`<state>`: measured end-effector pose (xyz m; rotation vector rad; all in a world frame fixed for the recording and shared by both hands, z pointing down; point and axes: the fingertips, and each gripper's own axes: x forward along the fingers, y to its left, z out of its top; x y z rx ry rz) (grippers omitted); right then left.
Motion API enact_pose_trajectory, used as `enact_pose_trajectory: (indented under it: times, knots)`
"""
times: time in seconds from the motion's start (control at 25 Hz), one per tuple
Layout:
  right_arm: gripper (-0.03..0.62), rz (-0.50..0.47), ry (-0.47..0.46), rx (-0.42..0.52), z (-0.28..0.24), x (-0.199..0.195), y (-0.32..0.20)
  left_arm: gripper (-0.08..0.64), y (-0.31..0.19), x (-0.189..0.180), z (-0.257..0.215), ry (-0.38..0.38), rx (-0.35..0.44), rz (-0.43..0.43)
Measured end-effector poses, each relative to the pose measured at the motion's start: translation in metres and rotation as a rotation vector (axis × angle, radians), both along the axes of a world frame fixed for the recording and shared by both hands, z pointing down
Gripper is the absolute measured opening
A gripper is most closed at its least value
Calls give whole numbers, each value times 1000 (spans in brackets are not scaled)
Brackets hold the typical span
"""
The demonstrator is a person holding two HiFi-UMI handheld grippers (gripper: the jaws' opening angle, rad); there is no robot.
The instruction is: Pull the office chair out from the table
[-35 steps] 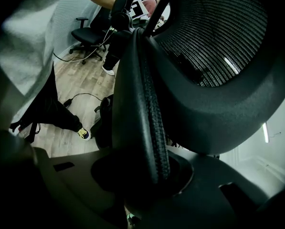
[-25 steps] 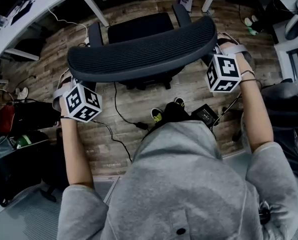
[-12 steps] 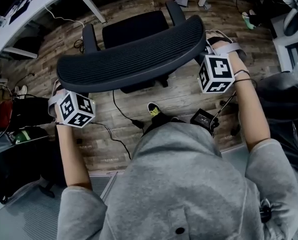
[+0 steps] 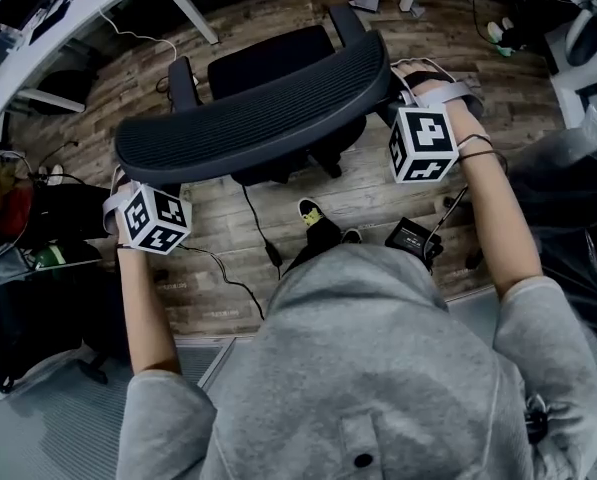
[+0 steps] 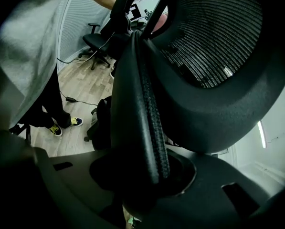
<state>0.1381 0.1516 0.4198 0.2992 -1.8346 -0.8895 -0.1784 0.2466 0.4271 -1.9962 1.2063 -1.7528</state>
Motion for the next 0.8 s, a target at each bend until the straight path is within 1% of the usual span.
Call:
enact_pose_trajectory:
  times: [0.08, 0.16, 0.2, 0.28, 0.36, 0.44, 0.52, 0.6, 0.68, 0.72, 0.76, 0.8]
  knots:
    - [163, 2, -51, 27, -3, -2, 2, 200, 3, 3, -1, 43, 29, -17]
    - [210, -8, -127, 94, -7, -2, 6, 257, 7, 5, -3, 110, 78, -44]
    - [227, -13, -161, 133, -10, -1, 8, 301, 10, 2, -6, 143, 106, -66]
    - [238, -10, -210, 180, -18, 4, 11, 320, 19, -12, -11, 194, 158, -135]
    - [238, 7, -250, 189, -29, 11, 13, 325, 34, -29, -16, 240, 204, -211]
    - [250, 20, -262, 192, -36, 20, 15, 327, 51, -39, -22, 314, 247, -280]
    - [249, 33, -270, 207, -40, 31, 20, 327, 69, -41, -22, 426, 285, -349]
    - [249, 62, -294, 219, -45, 44, 25, 327, 82, -35, -23, 563, 325, -415]
    - [249, 114, -348, 222, -52, 59, 31, 325, 94, -22, -23, 706, 367, -466]
    - [249, 146, -385, 217, -55, 66, 37, 325, 100, -13, -21, 766, 382, -482]
    - [247, 176, -425, 206, -59, 72, 43, 325, 105, -3, -21, 811, 397, -492]
    - [247, 202, -469, 190, -62, 77, 51, 325, 109, 7, -21, 840, 411, -495]
